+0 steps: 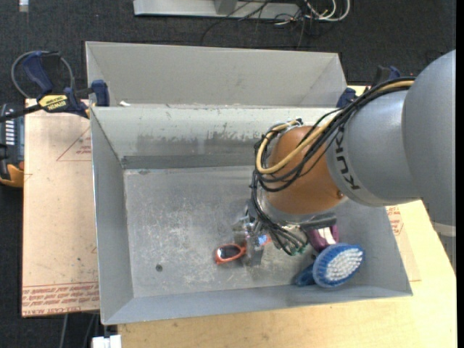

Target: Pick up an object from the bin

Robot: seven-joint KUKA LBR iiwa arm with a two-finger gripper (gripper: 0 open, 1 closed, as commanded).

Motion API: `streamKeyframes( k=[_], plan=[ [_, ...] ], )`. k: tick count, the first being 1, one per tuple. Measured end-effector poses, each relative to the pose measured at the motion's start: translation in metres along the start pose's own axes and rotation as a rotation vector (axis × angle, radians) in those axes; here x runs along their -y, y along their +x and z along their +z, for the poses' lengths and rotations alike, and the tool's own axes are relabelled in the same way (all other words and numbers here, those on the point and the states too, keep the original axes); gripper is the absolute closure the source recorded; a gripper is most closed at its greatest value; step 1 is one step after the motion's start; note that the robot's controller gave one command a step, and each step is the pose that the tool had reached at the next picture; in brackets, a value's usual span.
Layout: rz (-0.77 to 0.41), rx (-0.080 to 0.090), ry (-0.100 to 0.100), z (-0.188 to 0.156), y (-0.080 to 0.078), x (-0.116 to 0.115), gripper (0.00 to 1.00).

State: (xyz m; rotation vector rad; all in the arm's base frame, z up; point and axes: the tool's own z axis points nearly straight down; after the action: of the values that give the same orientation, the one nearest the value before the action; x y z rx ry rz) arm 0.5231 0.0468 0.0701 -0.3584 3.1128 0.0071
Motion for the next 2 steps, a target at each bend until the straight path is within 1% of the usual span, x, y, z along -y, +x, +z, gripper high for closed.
streamKeyframes(
  k=[1, 2],
  plan=[
    [0.0, 0.0, 0.0, 0.0, 0.0, 0.0, 1.0],
    [0.001, -0.001, -0.001, -0.012, 0.0, 0.0, 1.0]
  ],
)
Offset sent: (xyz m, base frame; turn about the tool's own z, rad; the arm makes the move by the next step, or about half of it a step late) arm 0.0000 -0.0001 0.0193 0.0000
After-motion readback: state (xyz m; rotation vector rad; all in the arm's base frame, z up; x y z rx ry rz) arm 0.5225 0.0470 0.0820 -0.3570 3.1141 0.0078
